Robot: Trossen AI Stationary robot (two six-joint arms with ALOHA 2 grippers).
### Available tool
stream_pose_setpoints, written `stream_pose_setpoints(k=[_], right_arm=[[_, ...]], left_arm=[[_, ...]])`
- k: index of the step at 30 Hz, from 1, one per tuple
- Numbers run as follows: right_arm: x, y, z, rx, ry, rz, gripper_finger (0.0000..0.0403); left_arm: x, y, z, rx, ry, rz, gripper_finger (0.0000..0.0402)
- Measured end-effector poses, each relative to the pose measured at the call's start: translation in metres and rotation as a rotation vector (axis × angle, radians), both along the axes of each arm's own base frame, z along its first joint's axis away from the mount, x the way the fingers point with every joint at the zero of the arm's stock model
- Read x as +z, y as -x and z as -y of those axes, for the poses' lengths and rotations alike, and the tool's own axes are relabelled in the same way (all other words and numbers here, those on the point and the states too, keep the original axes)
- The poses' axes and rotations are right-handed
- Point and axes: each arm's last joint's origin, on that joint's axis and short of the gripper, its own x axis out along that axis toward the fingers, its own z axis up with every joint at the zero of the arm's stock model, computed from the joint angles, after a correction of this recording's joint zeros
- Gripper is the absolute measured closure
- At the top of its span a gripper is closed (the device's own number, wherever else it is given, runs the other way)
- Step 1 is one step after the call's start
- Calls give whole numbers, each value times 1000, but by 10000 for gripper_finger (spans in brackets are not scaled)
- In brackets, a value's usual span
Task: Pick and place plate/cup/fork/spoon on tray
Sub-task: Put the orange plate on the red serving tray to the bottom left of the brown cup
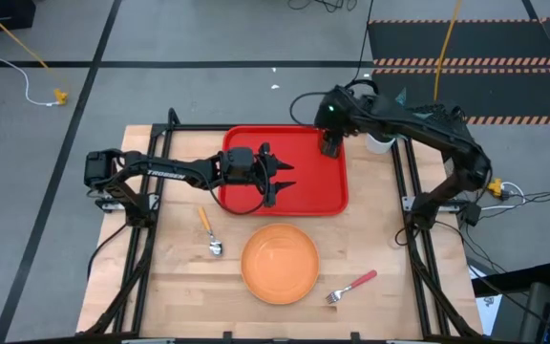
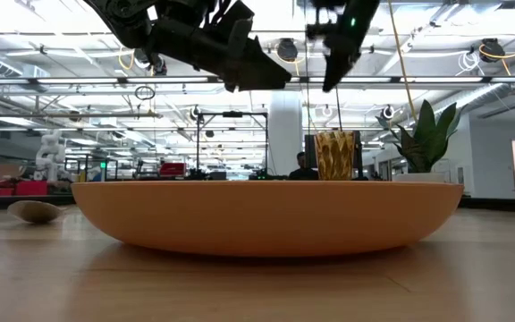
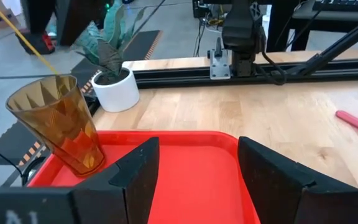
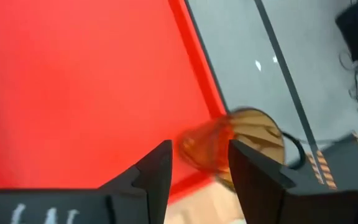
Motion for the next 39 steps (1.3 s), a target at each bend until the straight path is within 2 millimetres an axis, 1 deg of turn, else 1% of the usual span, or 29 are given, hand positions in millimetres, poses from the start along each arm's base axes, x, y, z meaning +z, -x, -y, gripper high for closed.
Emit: stream_pose_setpoints(k=[6,11,14,17,21,24,27,33,36,39], right_arm=[[25,6,-49,44,-28,136,252],[32,10,-89,59,-108,207,252],[23,11,-115,126,-134,223,252],[4,13,-139,188,-166,238,252],[-18,13,-167,248,-216,304,252],[-32,12,-183,318,-220,308,252],[-40,13,-190,393,-190,274,252],[-44,12,-193,421,-179,273,252],[-41,10,-194,441,-204,320,252],[-39,8,-197,452,-235,357,252]], left_arm=[[-7,2,0,3,-4,-80,183],[-10,3,3,15,55,-103,183],[-14,4,9,16,111,-141,183],[-20,6,18,13,161,-212,183],[-28,9,34,-14,189,-306,183],[-30,9,53,-67,203,-337,183],[-33,12,77,-117,218,-375,183],[-34,21,135,-224,248,-416,183],[-34,29,164,-246,221,-417,183],[-35,38,187,-250,207,-444,183]])
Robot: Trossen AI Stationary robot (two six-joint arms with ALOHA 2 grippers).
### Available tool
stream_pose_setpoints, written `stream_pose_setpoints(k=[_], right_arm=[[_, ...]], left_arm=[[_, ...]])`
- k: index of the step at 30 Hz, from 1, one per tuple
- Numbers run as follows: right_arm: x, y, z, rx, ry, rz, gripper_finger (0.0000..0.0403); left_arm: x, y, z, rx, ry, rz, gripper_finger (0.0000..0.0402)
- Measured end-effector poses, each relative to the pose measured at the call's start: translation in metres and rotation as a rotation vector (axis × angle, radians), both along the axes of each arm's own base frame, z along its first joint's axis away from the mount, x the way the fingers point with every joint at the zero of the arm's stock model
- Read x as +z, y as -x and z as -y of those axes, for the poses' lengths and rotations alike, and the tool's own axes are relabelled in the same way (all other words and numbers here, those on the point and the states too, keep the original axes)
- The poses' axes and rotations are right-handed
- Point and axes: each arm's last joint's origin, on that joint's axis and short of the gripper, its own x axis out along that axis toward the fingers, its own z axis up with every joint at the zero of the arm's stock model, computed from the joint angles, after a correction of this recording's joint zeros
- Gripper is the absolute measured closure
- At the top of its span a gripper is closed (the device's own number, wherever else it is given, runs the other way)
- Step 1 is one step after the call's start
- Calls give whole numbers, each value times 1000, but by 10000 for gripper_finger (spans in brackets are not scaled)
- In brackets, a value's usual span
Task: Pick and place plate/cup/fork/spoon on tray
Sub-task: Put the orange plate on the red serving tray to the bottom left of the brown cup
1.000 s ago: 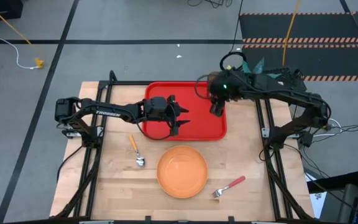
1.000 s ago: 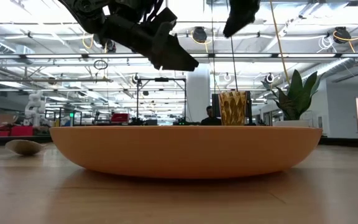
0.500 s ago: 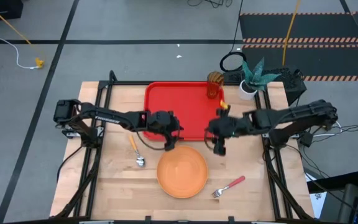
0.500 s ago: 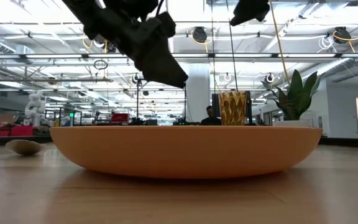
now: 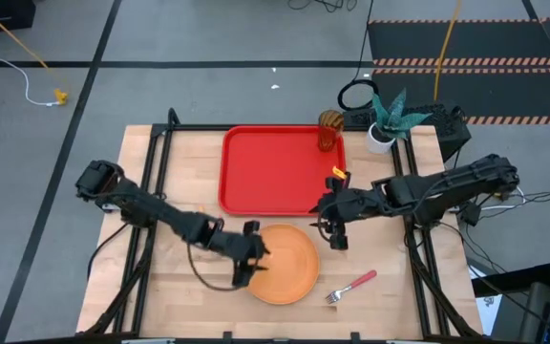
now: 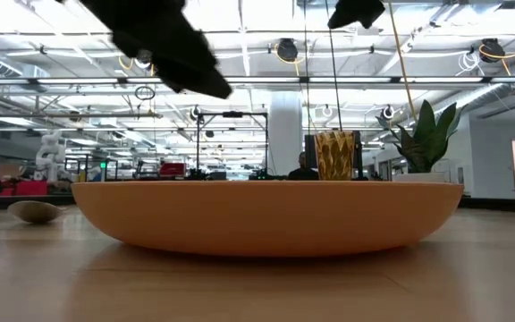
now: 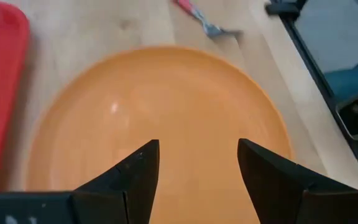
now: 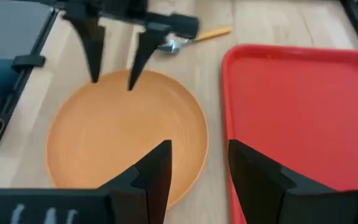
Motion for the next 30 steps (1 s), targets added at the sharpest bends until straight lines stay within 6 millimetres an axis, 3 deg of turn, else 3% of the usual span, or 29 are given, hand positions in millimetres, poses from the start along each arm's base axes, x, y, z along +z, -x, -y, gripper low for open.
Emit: stream_pose_setpoints(k=[5,9,16,21,30], right_arm=[[1,2,-10,21,-23,11,252],[-3,3,-20,41,-43,19,252],[0,6,-35,86,-71,58,252],[-1,11,-47,134,-68,46,252],[0,17,-61,188,-71,49,252]], left_arm=[[14,12,31,-21,-34,-68,183],[24,10,55,-66,-78,-79,183],[23,-22,89,-143,-196,-158,183],[29,-35,99,-166,-128,-186,183],[12,-21,105,-154,-139,-272,183]])
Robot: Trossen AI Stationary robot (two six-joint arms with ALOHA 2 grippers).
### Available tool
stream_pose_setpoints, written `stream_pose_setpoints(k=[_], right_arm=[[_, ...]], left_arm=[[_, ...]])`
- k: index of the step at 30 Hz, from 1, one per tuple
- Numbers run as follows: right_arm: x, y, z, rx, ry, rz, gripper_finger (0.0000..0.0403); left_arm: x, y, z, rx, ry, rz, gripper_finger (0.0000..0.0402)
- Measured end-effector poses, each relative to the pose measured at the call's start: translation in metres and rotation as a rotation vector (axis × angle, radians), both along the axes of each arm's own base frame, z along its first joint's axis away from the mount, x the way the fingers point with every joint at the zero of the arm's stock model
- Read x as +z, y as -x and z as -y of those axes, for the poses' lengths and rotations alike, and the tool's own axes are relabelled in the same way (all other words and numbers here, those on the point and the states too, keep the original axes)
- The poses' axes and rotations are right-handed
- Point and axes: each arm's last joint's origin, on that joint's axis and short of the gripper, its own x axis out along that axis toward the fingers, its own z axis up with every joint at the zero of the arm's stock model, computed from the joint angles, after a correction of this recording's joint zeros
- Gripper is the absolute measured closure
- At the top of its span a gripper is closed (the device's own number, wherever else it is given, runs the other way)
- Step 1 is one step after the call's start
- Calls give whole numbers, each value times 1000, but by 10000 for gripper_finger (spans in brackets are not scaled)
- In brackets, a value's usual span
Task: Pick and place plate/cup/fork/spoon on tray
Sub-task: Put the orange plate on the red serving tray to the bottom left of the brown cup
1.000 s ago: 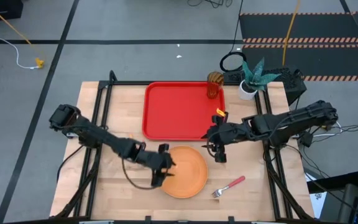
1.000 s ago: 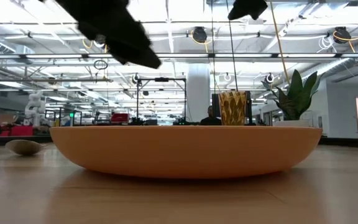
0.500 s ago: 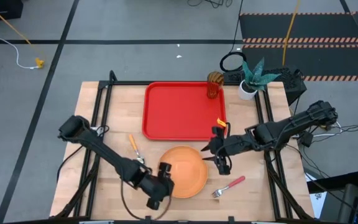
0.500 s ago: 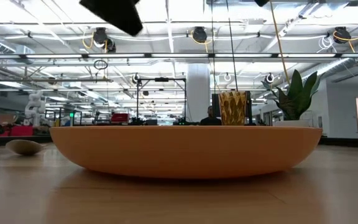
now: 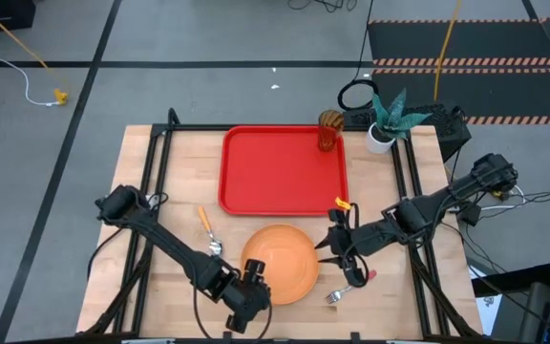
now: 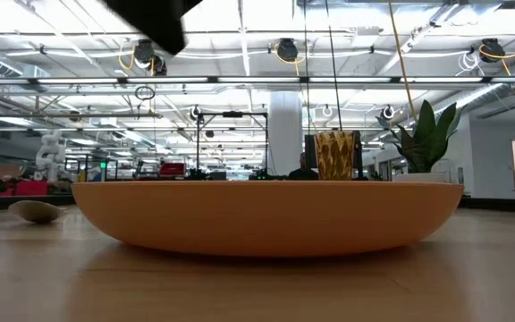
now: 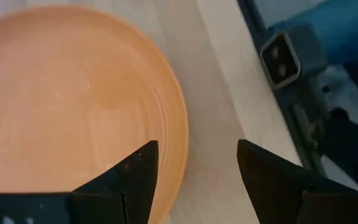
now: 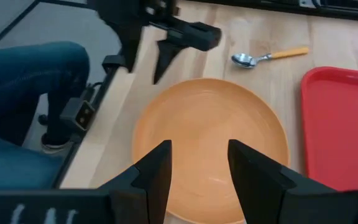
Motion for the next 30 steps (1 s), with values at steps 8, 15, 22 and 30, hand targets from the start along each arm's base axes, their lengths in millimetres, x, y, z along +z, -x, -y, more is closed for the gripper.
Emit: stream_pose_setpoints(k=[8,15,22,30], right_arm=[[0,0,-1,2,-1,3,252],[0,0,-1,13,14,7,252],[0,0,0,22,26,9,252],[-1,1,0,23,33,-4,252]], left_arm=[[-27,16,-1,-39,-102,-45,183],[-50,25,-9,-76,-207,-45,183],[-63,29,-13,-168,-272,-37,184],[-72,34,-17,-195,-291,-40,206]])
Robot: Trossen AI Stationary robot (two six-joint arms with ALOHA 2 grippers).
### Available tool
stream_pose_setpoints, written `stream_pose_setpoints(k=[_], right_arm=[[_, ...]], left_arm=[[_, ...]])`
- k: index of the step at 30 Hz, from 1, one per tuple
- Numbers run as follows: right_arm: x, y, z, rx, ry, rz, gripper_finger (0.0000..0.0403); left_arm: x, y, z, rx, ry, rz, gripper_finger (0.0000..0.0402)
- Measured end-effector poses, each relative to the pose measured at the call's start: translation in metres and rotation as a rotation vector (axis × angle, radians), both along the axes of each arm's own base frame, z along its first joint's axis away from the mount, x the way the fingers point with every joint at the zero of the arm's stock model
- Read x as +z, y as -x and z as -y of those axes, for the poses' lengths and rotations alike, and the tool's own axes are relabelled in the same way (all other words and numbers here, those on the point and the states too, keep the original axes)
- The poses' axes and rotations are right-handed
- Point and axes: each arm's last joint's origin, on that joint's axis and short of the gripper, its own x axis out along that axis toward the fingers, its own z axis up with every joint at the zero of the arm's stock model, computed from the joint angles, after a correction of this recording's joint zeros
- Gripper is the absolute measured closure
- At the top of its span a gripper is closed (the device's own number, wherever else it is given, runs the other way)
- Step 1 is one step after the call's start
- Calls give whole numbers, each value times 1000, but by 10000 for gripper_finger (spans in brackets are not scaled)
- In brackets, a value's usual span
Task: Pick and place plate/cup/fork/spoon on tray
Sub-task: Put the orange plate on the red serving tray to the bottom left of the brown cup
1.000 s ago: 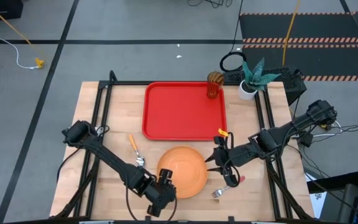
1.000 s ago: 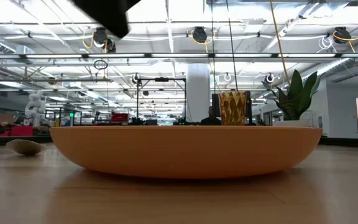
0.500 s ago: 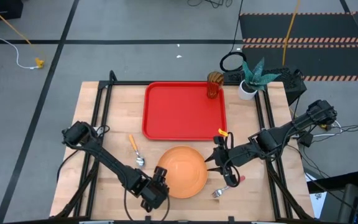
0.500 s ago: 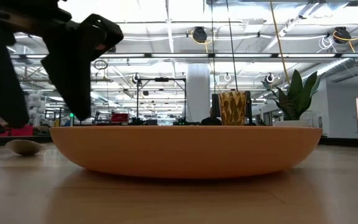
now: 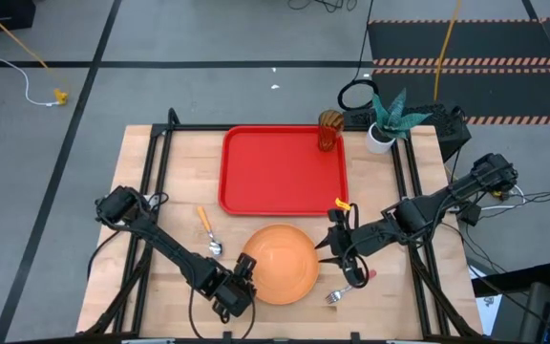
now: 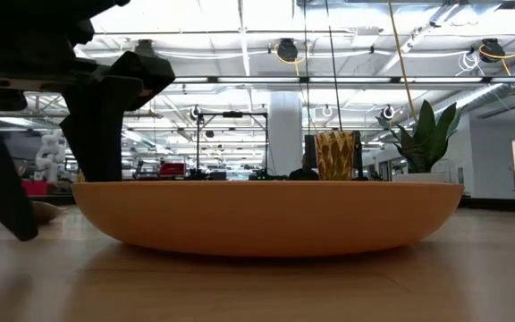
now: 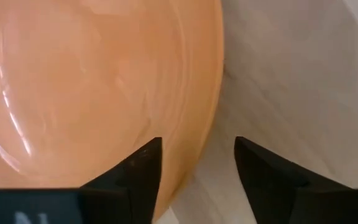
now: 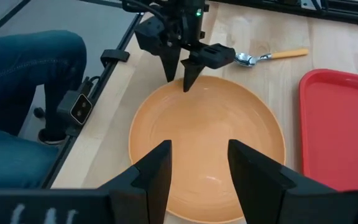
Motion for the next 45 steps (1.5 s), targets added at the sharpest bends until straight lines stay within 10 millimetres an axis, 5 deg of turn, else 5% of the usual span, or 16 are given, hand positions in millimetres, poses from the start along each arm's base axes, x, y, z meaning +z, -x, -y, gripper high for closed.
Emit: stream_pose_setpoints(k=[16,23,32,45], right_arm=[[-1,1,0,0,5,-12,252],[-2,1,1,3,15,-23,252],[-2,1,1,27,50,-14,252],[3,2,4,-31,84,35,252]], left_arm=[[1,-4,-2,-78,18,-2,389],[18,-9,3,-94,52,35,380],[80,-16,2,-167,50,160,389],[123,-13,-51,-132,-186,180,390]])
